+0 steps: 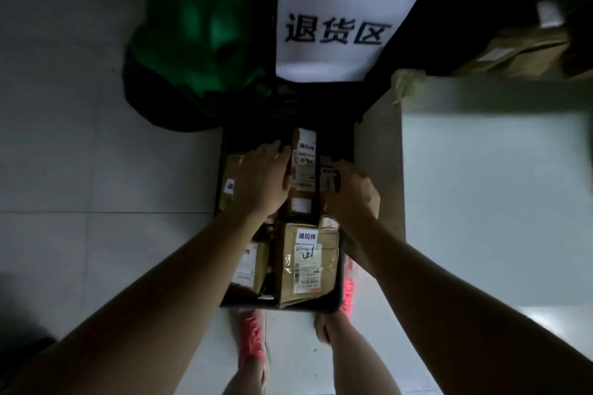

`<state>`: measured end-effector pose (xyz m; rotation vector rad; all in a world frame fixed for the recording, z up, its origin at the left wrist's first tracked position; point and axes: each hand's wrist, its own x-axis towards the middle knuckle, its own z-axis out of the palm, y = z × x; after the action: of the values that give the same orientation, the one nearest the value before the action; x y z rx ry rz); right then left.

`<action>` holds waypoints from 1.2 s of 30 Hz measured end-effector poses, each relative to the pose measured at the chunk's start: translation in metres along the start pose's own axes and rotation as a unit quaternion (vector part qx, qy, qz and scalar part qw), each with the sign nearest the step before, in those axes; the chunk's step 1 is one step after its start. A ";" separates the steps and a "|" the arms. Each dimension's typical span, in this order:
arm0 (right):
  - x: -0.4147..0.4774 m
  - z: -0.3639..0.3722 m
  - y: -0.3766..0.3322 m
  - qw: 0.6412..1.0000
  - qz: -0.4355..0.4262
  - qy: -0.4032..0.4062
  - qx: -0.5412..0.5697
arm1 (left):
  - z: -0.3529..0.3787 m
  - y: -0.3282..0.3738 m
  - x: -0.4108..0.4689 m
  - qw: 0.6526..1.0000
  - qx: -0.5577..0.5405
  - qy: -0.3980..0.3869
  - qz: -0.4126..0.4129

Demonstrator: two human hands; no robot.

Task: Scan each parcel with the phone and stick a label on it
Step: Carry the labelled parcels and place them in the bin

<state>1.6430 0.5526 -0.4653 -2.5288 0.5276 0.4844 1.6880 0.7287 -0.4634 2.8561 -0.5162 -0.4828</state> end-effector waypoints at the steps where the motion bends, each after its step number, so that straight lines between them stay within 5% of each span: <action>1: -0.009 -0.020 -0.011 1.000 -0.011 0.001 -0.012 | -0.025 0.001 -0.005 0.999 0.036 -0.009 0.005; 9: -0.132 -0.231 -0.109 0.990 -0.070 0.106 -0.068 | -0.272 0.066 -0.091 0.979 0.181 0.086 0.048; 15: -0.245 -0.351 -0.089 0.985 -0.090 0.132 -0.071 | -0.377 0.170 -0.181 0.971 0.190 0.127 0.072; 27: -0.445 -0.538 0.137 0.977 -0.054 0.179 -0.102 | -0.395 0.459 -0.337 0.962 0.183 0.162 0.121; 36: -0.462 -0.618 0.273 0.979 -0.005 0.186 -0.085 | -0.368 0.619 -0.317 0.957 0.210 0.140 0.146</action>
<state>1.2658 0.1262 0.1227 -2.8010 0.6303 0.0480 1.3473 0.3266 0.1209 3.0770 -1.0721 0.0986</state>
